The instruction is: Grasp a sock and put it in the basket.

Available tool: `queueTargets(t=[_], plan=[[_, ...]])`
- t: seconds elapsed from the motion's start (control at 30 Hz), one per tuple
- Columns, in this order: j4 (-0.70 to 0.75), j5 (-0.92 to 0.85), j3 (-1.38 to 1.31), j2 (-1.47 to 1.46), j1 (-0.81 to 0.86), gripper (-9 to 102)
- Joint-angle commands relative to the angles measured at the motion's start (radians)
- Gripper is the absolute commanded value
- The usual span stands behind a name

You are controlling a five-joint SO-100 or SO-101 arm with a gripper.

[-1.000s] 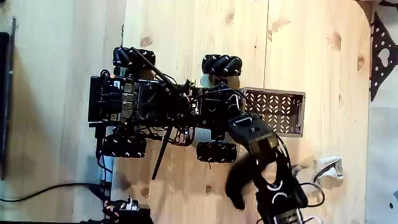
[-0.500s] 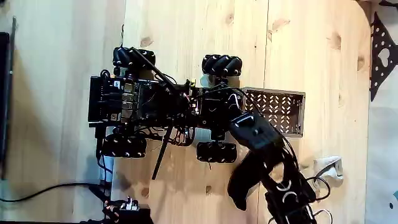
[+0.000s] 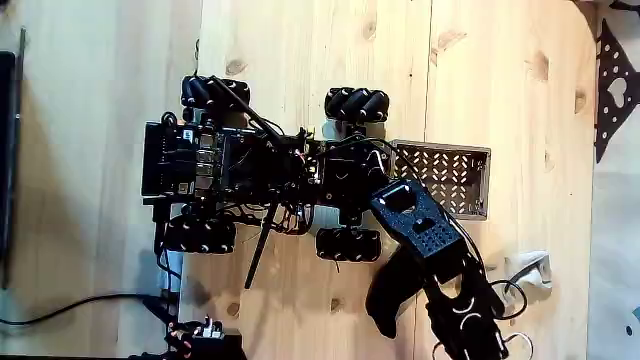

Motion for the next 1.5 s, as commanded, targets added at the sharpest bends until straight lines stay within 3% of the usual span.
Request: queueTargets(t=[0.0,0.33,0.93,1.1,1.37,1.47], plan=[[0.012,-0.020,-0.006,-0.014,0.006,63],[-0.043,-0.144,-0.009,-0.169,0.077,62],[-0.296,-0.236,-0.018,-0.431,0.152,59],[-0.374,-0.247,-0.018,-0.459,0.155,40],[-0.380,-0.344,-0.028,-0.463,0.215,29],[-0.391,-0.382,-0.038,-0.465,0.230,17]])
